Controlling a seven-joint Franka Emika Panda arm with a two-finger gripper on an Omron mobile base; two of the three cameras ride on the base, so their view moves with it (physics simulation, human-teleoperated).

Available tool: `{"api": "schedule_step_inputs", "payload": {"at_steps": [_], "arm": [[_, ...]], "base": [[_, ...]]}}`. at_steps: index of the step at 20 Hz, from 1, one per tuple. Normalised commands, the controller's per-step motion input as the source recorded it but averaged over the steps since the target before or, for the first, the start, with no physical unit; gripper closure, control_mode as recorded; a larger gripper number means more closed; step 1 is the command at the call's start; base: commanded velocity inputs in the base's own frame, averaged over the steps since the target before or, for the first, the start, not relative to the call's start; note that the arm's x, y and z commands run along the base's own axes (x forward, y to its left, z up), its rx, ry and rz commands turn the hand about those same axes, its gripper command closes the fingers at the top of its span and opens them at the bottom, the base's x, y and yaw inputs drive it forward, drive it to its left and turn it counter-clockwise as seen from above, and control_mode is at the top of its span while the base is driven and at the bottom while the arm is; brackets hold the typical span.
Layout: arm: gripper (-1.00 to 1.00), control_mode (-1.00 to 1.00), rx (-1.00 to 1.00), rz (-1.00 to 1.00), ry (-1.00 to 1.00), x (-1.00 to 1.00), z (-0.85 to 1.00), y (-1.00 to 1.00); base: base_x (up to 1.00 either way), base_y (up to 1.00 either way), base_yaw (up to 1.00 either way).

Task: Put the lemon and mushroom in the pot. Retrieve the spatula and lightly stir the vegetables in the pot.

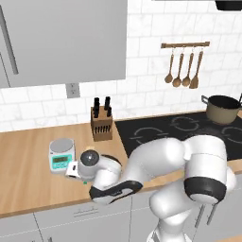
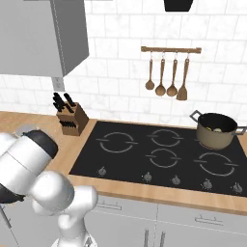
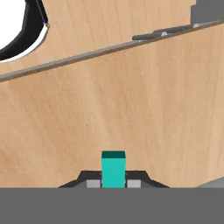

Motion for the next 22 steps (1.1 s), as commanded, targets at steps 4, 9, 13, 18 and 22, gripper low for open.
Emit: {"api": "schedule_step_inputs", "payload": {"at_steps": [4, 9, 13, 18, 22], "arm": [[1.0, -1.0, 0.22, 0.0, -0.04, -0.58, 1.0, -0.06], [1.0, -1.0, 0.33, 0.0, 0.02, -0.45, 1.0, -0.18], [1.0, -1.0, 0.4, -0.03, 0.07, -0.21, 1.0, 0.0], [1.0, -1.0, 0.41, -0.16, 0.18, -0.23, 1.0, -0.02], [1.0, -1.0, 0.41, -0.41, 0.37, -0.28, 1.0, -0.26]], "base": [[0.0, 0.0, 0.0], [0.0, 0.0, 0.0], [0.0, 0.0, 0.0], [0.0, 0.0, 0.0], [0.0, 0.0, 0.0]]}}
